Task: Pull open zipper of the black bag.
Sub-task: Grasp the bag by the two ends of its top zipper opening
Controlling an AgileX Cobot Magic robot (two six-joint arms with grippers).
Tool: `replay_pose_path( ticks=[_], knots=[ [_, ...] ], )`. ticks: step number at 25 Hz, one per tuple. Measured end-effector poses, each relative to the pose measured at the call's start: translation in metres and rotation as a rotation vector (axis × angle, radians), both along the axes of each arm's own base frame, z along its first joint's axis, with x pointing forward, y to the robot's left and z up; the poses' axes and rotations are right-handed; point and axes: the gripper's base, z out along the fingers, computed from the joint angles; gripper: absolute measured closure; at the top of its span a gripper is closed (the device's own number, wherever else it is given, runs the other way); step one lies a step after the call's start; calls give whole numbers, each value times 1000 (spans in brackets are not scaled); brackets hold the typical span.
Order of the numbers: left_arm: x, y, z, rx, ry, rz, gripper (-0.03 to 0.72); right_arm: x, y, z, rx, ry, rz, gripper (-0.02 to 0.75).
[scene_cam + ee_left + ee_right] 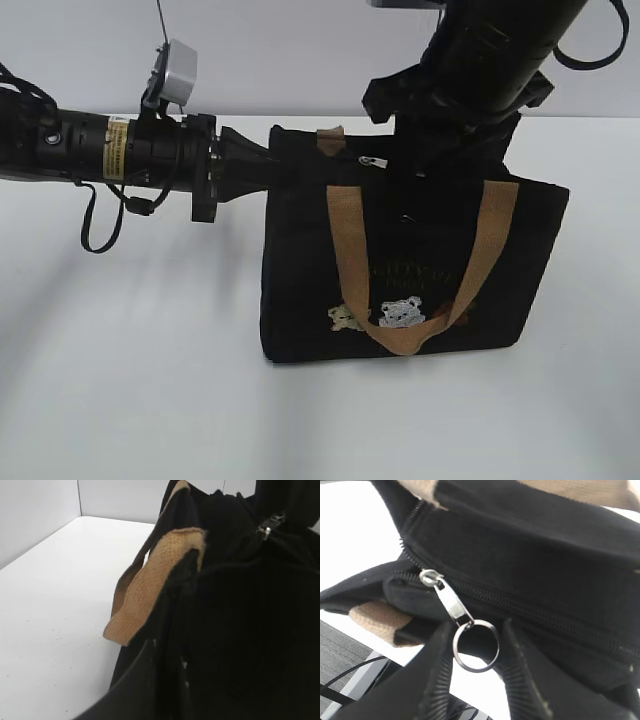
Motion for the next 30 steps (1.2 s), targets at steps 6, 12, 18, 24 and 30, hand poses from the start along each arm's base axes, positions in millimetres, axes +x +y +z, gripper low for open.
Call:
replay_pose_path(
  ticks=[6, 12, 18, 24, 30],
  knots=[
    [0, -1, 0, -2, 0, -3, 664, 0, -11, 9, -1, -15, -44, 514],
    [-1, -1, 0, -3, 0, -4, 664, 2, -39, 23, -5, -18, -118, 514],
    [-1, -1, 0, -5, 1, -6, 664, 6, -68, 29, -35, -30, -188, 517],
    [-1, -1, 1, -6, 1, -4, 664, 11, -93, 32, -53, -36, -256, 518],
    [0, -1, 0, -6, 1, -2, 664, 11, -94, 33, -38, -31, -264, 517]
  ],
)
